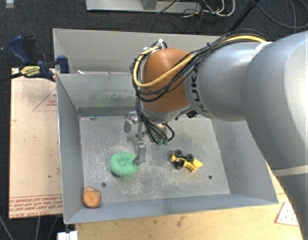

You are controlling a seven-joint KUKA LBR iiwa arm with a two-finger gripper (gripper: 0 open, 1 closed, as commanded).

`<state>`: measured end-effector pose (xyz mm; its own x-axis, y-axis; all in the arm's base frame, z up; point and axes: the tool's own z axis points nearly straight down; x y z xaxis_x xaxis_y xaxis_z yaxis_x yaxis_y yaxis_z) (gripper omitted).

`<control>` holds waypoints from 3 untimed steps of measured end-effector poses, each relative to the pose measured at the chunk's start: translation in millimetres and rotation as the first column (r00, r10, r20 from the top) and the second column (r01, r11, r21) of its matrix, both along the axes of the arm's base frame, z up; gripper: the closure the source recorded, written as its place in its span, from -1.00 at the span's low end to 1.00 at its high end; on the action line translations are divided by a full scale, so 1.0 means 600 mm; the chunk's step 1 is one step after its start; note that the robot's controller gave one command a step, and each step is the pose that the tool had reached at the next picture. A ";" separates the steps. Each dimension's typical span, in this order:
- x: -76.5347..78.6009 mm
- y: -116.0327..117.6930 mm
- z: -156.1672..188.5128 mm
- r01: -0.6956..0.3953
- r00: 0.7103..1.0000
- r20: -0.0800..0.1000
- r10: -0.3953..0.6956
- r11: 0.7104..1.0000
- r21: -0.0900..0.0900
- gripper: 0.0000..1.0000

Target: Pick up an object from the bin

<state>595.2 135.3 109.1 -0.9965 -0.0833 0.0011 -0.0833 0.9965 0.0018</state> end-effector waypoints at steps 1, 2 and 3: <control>-0.014 -0.025 -0.031 -0.114 0.993 0.003 0.114 0.993 -0.002 -1.00; -0.037 0.007 -0.046 -0.297 0.955 0.003 0.297 0.955 -0.002 -1.00; -0.042 0.044 -0.065 -0.333 0.943 0.003 0.333 0.943 0.000 1.00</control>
Offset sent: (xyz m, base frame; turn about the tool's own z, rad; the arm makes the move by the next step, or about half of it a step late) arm -0.0394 0.0291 -0.0391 -0.1383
